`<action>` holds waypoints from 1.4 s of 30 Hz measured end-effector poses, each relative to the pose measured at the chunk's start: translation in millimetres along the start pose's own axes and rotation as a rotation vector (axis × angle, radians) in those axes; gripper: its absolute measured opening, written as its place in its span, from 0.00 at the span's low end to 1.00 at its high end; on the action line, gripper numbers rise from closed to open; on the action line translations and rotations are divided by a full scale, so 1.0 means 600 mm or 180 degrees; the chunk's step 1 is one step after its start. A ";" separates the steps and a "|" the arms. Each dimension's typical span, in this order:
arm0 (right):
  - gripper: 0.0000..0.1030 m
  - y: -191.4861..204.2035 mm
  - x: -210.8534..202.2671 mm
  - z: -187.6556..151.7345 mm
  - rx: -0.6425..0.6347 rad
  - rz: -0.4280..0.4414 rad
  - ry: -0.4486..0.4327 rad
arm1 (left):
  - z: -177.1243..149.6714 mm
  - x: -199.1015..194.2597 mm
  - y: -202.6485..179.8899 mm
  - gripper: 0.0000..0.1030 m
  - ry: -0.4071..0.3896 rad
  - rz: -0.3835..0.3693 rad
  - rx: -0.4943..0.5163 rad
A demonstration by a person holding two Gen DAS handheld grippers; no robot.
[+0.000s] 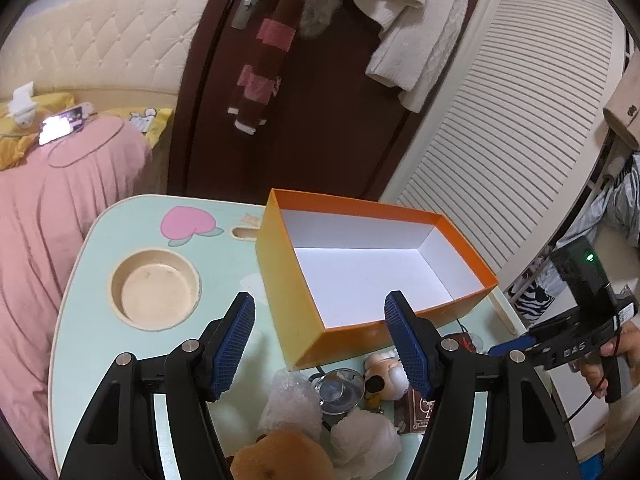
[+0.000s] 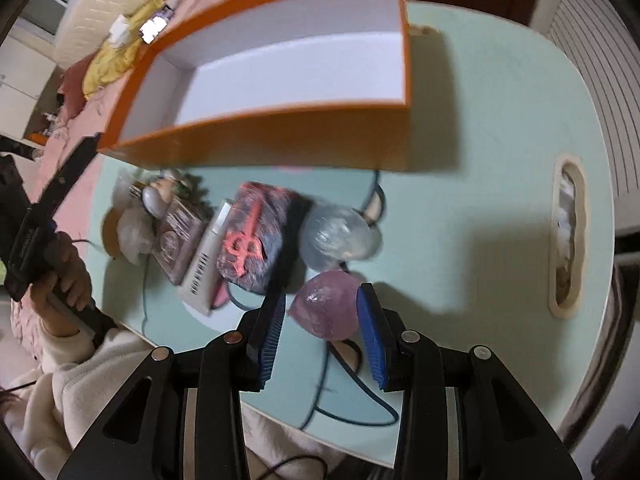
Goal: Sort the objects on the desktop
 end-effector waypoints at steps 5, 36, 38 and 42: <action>0.43 -0.002 -0.076 0.022 0.0071 0.0158 -0.0466 | 0.017 0.018 0.009 0.65 0.0171 0.0086 -0.0081; 0.45 -0.031 -0.113 0.185 0.0386 0.0269 -0.1453 | 0.071 0.032 0.089 0.71 0.0309 0.0391 -0.0333; 0.45 -0.021 -0.161 0.166 0.0348 0.0022 -0.1817 | 0.060 -0.008 0.079 0.74 0.0166 0.0504 -0.0163; 0.56 0.042 -0.213 0.114 0.0195 -0.0443 -0.2278 | 0.012 -0.068 0.046 0.78 0.0028 0.0599 0.0095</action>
Point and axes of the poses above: each gripper's, at about its wrist camera, not at the fingertips, and x roughly the way its jaws point, y to its left, z to its top, the point moved 10 cm from there along x, roughly the way its jaws point, and after that the axes turned 7 degrees about -x, right-handed, at the moved point
